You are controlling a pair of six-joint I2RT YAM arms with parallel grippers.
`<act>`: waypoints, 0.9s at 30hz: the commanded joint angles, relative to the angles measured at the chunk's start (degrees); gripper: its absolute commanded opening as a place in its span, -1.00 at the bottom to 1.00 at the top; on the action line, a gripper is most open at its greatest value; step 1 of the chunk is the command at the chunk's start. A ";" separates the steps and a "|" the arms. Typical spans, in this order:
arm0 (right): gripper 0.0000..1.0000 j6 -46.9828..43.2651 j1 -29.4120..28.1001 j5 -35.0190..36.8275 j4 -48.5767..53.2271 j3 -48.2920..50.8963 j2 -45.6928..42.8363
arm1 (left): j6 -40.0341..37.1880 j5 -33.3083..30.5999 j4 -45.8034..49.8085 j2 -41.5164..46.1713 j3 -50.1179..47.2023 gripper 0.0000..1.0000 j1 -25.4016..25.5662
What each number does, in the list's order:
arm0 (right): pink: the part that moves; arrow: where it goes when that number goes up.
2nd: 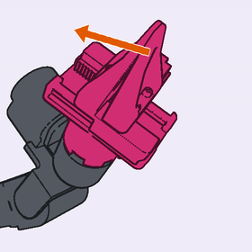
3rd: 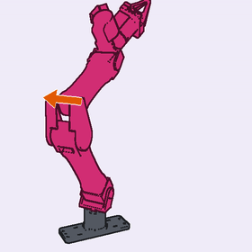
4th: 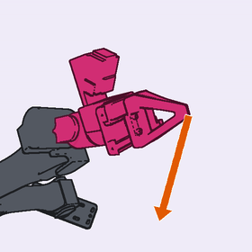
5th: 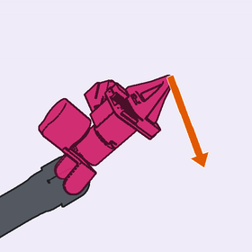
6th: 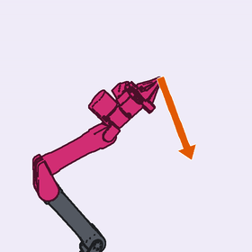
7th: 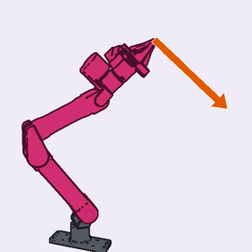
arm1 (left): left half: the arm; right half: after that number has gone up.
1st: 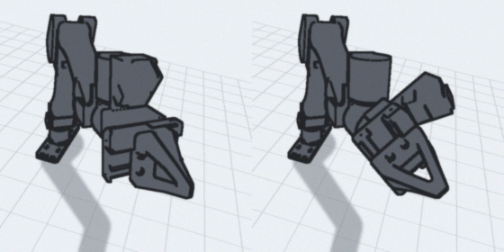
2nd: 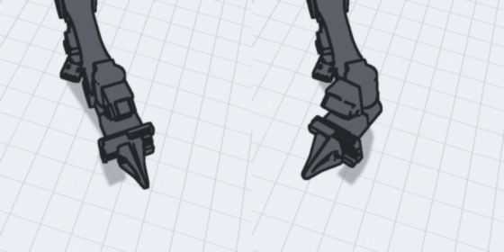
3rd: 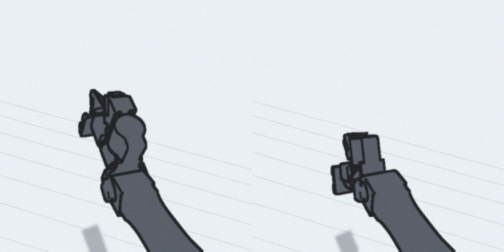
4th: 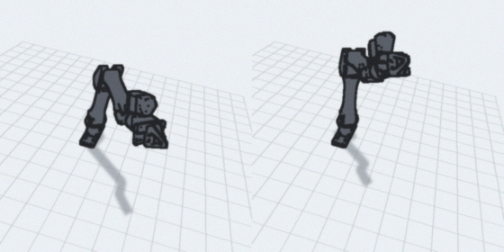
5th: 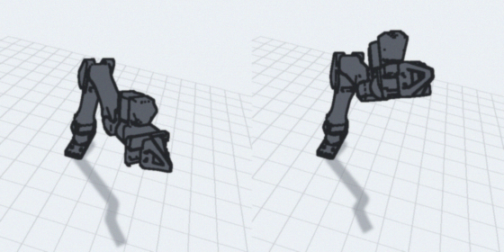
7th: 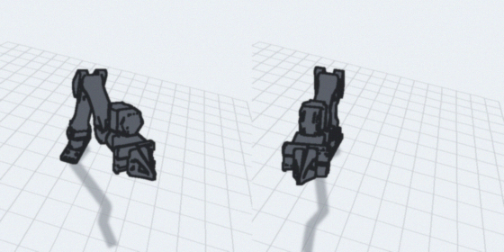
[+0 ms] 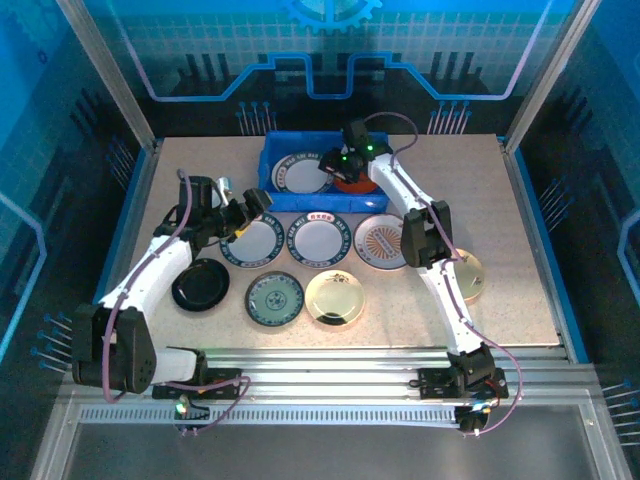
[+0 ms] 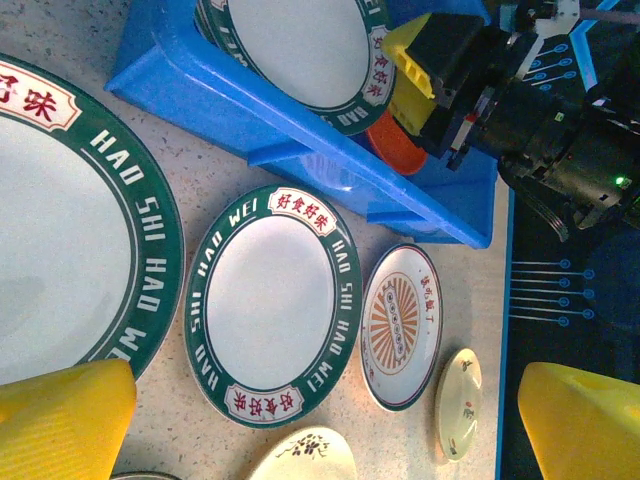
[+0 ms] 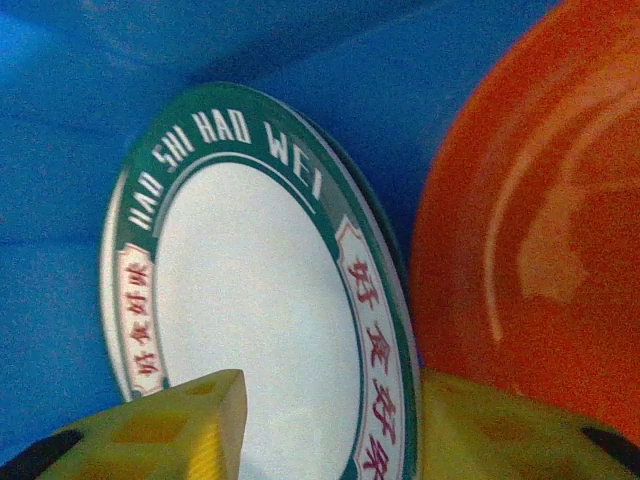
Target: Place the plates into the plastic bin on the countertop
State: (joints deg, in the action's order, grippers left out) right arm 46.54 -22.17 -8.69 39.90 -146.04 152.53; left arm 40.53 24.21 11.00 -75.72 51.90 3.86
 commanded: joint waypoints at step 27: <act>0.05 -15.38 1.33 13.93 -4.20 40.52 -47.43 | -5.49 -6.83 -5.67 -8.60 10.07 0.98 21.31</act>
State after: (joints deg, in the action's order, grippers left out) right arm 33.32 -21.85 2.33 38.85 -112.88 114.04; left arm 37.34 19.51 7.57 -82.02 59.53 21.21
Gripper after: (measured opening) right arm 0.523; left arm 0.992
